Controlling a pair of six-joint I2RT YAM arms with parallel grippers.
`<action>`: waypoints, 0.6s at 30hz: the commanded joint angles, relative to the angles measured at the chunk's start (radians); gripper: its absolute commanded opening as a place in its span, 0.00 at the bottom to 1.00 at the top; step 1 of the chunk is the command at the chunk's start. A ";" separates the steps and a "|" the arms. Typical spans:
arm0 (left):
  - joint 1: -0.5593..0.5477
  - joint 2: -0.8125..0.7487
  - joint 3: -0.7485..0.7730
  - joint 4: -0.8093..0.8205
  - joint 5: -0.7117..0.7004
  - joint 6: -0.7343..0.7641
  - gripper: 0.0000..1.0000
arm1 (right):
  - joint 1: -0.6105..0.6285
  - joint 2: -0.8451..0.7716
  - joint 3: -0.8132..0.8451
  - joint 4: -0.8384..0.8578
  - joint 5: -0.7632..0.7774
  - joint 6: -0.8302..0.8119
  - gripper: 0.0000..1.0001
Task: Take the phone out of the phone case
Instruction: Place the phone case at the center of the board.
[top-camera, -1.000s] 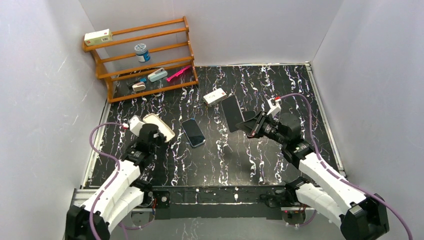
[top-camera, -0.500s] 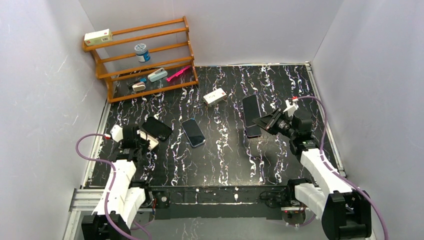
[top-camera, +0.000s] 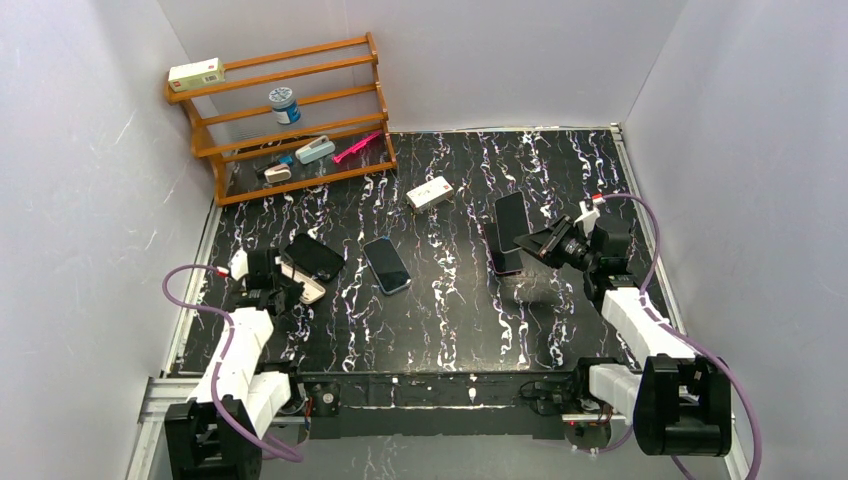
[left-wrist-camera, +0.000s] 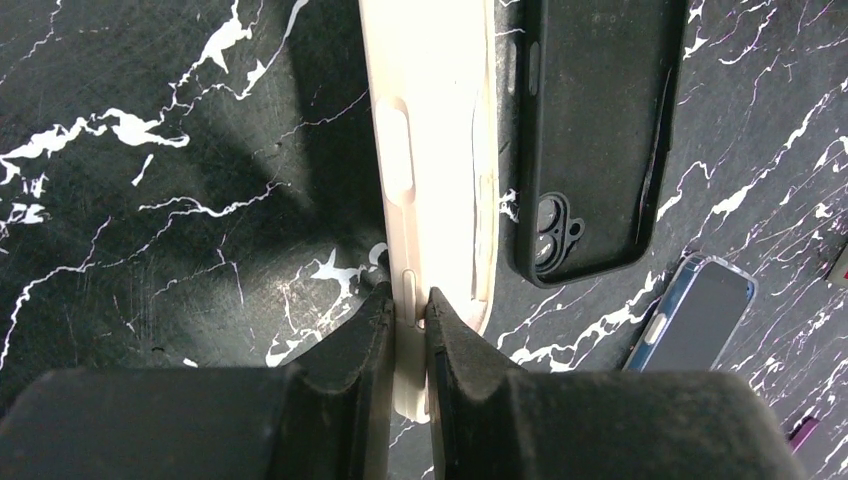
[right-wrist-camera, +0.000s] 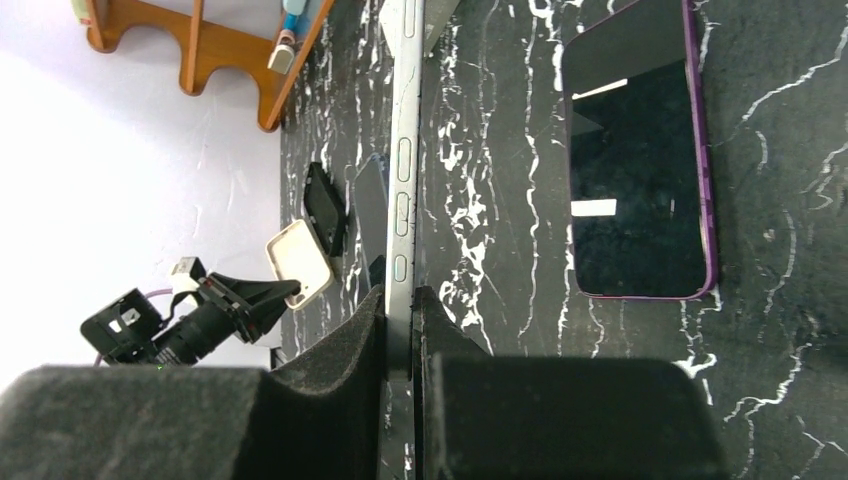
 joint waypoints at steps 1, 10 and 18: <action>0.005 0.024 -0.028 0.049 0.019 -0.016 0.14 | -0.019 0.019 0.039 0.058 0.010 -0.066 0.01; 0.005 0.015 -0.080 0.125 -0.036 -0.091 0.20 | -0.085 0.096 0.103 -0.100 0.048 -0.226 0.01; 0.005 0.039 -0.145 0.235 -0.018 -0.140 0.17 | -0.131 0.151 0.130 -0.169 0.079 -0.316 0.01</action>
